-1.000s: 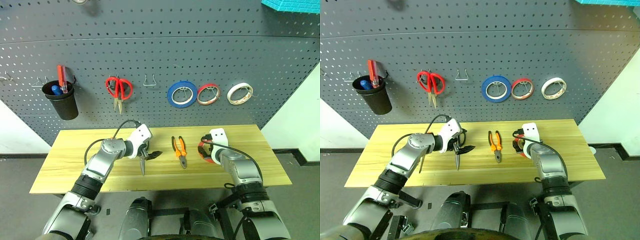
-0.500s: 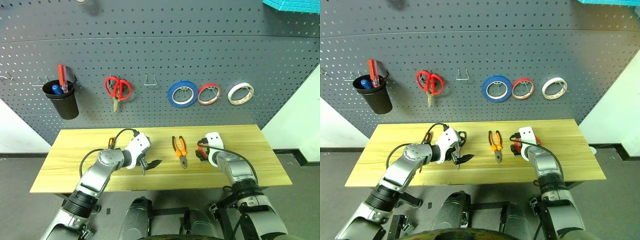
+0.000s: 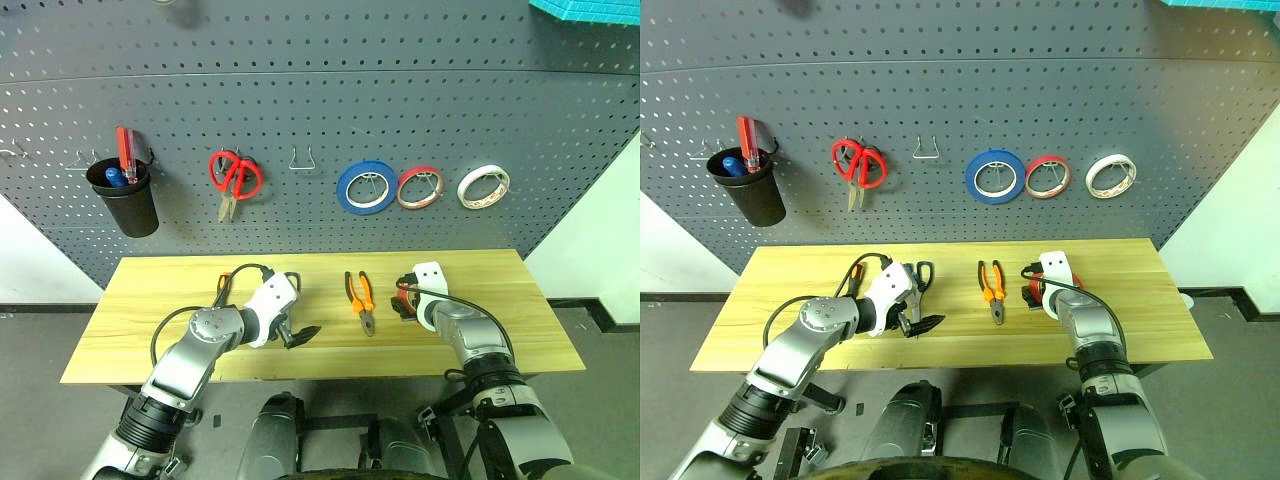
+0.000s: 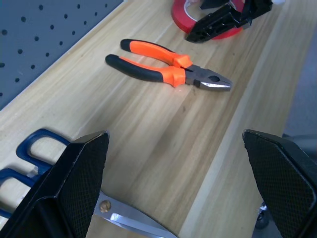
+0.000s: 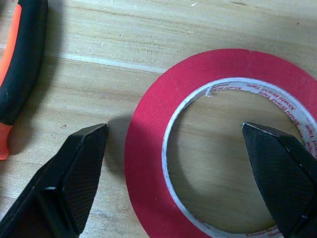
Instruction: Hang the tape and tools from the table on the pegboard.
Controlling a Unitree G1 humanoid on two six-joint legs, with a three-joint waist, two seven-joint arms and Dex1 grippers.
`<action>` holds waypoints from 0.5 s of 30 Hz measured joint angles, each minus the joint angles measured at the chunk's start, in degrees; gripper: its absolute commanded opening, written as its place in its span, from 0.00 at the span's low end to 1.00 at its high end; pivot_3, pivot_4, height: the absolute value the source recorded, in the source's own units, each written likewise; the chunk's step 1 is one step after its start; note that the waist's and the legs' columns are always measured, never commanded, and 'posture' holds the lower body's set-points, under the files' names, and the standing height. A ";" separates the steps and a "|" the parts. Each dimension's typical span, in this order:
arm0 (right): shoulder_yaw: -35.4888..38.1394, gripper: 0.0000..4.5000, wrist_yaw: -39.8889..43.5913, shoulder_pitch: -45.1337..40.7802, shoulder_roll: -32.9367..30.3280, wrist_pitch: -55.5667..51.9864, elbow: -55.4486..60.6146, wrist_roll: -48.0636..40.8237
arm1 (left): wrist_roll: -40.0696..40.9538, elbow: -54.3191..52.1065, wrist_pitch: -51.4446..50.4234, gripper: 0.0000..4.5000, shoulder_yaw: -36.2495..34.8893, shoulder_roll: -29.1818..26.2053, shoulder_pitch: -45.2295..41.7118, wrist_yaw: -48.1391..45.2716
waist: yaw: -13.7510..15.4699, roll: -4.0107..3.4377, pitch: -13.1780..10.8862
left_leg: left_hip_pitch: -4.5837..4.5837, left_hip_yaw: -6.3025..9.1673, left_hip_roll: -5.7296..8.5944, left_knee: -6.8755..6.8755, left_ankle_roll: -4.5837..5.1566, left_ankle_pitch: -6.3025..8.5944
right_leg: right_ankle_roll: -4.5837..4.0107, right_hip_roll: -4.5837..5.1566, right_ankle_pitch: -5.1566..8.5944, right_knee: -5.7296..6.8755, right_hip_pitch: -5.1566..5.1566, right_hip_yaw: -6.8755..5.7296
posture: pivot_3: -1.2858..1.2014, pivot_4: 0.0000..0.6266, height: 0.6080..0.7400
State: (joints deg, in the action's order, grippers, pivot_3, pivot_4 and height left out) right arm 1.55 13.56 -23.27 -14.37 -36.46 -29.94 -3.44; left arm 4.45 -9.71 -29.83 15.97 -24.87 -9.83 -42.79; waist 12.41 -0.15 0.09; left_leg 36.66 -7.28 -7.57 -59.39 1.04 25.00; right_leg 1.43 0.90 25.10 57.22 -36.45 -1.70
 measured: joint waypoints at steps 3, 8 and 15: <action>0.74 1.00 0.06 0.04 0.49 -1.58 0.76 -0.27 | 0.00 0.10 0.04 1.00 0.00 0.05 -0.13 0.18 | 0.28 0.01 0.01 | -0.03 0.00 0.00 0.00 0.00 0.00 | 0.00 0.00 0.00 -0.01 0.03 0.01 | 0.68 0.12 0.16; 2.45 1.00 0.92 -0.07 0.84 -4.52 1.80 -1.66 | -0.01 0.48 0.14 1.00 -0.02 0.03 -0.45 0.54 | 0.91 0.04 0.02 | -0.03 0.00 0.00 -0.01 0.06 0.03 | -0.03 -0.01 0.02 -0.04 0.07 -0.02 | 0.68 0.12 0.16; 2.83 0.86 0.97 0.11 1.02 -5.24 2.53 -1.88 | -0.01 0.63 0.19 1.00 -0.02 0.03 -0.61 0.85 | 0.92 0.04 0.02 | -0.03 0.00 0.00 -0.01 0.07 0.04 | -0.03 -0.01 0.02 -0.04 0.06 -0.02 | 0.68 0.13 0.16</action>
State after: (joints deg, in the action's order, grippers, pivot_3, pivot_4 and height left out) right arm 4.37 14.53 -23.17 -13.34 -41.70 -27.41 -5.32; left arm 4.44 -9.08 -29.64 15.95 -24.84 -10.43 -41.94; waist 13.32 -0.12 0.11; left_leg 36.63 -7.28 -7.56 -59.40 1.11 25.03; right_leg 1.40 0.89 25.11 57.19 -36.39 -1.71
